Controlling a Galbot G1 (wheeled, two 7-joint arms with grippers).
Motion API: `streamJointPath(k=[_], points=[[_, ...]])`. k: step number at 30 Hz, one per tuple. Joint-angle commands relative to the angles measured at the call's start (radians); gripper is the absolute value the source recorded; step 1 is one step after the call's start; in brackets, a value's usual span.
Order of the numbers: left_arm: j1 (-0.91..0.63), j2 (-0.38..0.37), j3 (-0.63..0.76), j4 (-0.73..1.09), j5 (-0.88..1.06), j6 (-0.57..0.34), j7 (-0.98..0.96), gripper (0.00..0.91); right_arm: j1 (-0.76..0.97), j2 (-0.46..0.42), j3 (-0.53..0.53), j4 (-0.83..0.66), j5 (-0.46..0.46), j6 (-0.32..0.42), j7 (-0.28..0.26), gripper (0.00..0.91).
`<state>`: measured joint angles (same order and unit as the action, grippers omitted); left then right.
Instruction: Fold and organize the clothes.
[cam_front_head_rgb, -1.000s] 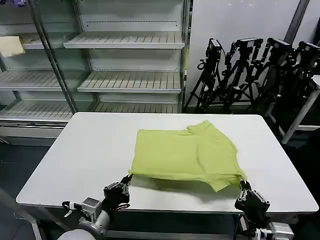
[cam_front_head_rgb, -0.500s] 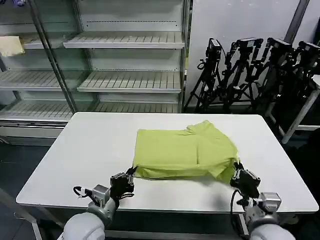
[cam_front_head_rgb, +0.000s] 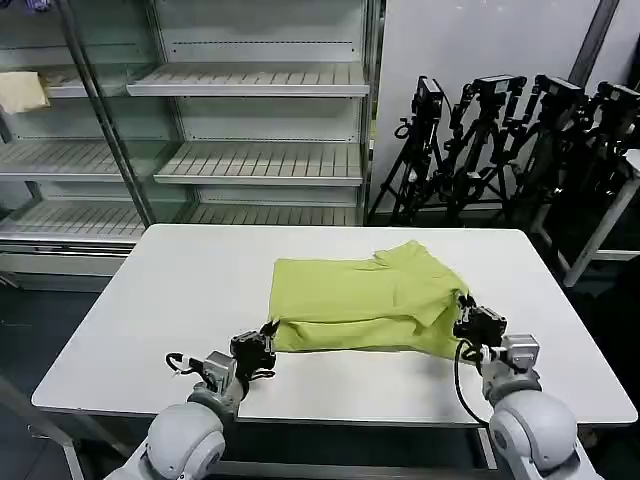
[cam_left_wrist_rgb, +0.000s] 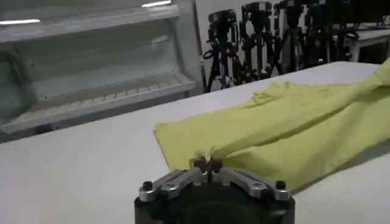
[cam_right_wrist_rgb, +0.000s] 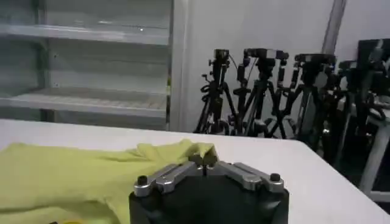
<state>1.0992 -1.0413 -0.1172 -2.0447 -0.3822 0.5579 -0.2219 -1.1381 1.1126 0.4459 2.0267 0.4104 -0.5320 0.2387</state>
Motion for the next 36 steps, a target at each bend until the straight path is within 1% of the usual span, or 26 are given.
streamJointPath(k=[1, 5, 6, 7, 8, 9, 10, 11, 14, 18, 22, 25, 30, 33, 36], points=[[-0.046, -0.02, 0.018, 0.062, 0.052, -0.002, -0.015, 0.03, 0.068, 0.0, -0.036, -0.107, -0.042, 0.001, -0.006, 0.0], [-0.05, -0.037, 0.021, 0.069, 0.072, -0.019, -0.032, 0.06, 0.065, 0.027, -0.05, -0.124, -0.069, 0.002, -0.005, 0.03], [-0.052, -0.042, 0.022, 0.071, 0.077, -0.022, -0.037, 0.081, 0.064, 0.033, -0.054, -0.125, -0.075, 0.002, -0.005, 0.081], [-0.054, -0.045, 0.023, 0.073, 0.079, -0.023, -0.038, 0.141, 0.063, 0.04, -0.058, -0.131, -0.084, 0.003, -0.005, 0.272], [-0.055, -0.047, 0.024, 0.074, 0.084, -0.023, -0.039, 0.262, 0.063, 0.043, -0.06, -0.132, -0.089, 0.003, -0.006, 0.494], [-0.057, -0.049, 0.026, 0.082, 0.093, -0.025, -0.039, 0.665, 0.061, 0.047, -0.063, -0.136, -0.094, 0.004, -0.006, 0.907], [-0.058, -0.051, 0.028, 0.083, 0.099, -0.027, -0.04, 0.836, 0.061, 0.05, -0.065, -0.138, -0.1, 0.004, -0.006, 0.907], [-0.059, -0.053, 0.028, 0.088, 0.101, -0.027, -0.04, 0.907, 0.06, 0.053, -0.066, -0.14, -0.106, 0.004, -0.006, 0.907], [-0.056, -0.058, 0.029, 0.088, 0.105, -0.025, -0.039, 0.907, 0.054, 0.06, -0.064, -0.134, -0.11, -0.005, -0.007, 0.907], [-0.026, -0.06, 0.021, 0.062, 0.103, -0.021, -0.036, 0.907, 0.013, 0.064, -0.035, -0.091, -0.108, 0.001, -0.009, 0.907], [0.017, -0.061, 0.005, 0.03, 0.101, -0.017, -0.035, 0.907, -0.048, 0.062, 0.016, -0.006, -0.101, 0.014, -0.013, 0.907], [0.052, -0.064, -0.007, 0.007, 0.097, -0.015, -0.035, 0.907, -0.106, 0.08, 0.057, 0.033, -0.107, 0.023, -0.013, 0.907], [0.092, -0.068, -0.021, 0.004, 0.081, -0.011, -0.037, 0.907, -0.192, 0.1, 0.129, 0.055, -0.115, 0.041, -0.019, 0.907], [0.091, -0.069, -0.025, 0.012, 0.041, 0.002, -0.038, 0.907, -0.228, 0.103, 0.168, 0.058, -0.081, 0.034, -0.011, 0.907], [0.077, -0.074, -0.022, 0.035, 0.023, 0.01, -0.042, 0.907, -0.245, 0.101, 0.196, 0.045, -0.016, 0.006, -0.001, 0.907]])
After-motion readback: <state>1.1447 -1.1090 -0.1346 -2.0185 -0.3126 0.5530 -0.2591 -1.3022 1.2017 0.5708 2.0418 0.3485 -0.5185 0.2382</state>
